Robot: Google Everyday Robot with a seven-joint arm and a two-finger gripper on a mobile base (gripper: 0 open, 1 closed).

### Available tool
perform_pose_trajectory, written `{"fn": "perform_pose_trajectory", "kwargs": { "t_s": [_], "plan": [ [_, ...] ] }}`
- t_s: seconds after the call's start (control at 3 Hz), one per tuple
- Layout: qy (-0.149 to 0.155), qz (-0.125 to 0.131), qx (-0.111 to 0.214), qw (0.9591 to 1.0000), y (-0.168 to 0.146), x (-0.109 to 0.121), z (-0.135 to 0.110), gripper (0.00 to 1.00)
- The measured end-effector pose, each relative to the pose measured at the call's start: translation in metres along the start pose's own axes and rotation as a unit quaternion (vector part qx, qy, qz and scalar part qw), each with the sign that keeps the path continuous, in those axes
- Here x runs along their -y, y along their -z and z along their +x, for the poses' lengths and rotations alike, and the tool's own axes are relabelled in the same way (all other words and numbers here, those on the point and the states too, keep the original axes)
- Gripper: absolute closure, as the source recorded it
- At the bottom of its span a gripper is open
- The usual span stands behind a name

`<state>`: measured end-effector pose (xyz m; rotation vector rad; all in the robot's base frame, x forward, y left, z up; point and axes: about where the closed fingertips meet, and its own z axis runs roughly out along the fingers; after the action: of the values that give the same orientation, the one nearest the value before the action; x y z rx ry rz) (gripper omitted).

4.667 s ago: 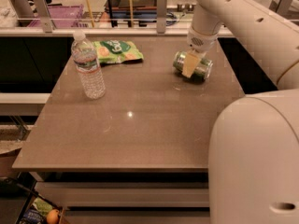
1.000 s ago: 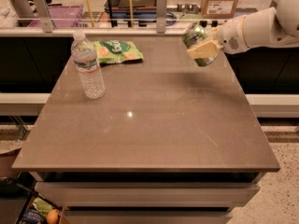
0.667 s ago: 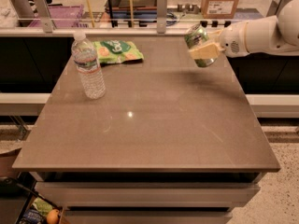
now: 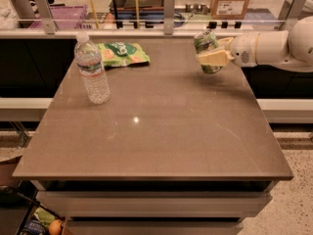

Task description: Place green can upright

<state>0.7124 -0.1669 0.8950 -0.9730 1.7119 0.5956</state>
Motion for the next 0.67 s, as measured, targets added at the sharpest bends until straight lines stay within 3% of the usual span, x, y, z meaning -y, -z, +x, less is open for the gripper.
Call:
{"fn": "perform_pose_trajectory", "kwargs": {
  "t_s": [0.67],
  "plan": [
    [0.0,-0.025,0.046,0.9986,-0.011,0.0088,0.0101,1.0]
  ]
}}
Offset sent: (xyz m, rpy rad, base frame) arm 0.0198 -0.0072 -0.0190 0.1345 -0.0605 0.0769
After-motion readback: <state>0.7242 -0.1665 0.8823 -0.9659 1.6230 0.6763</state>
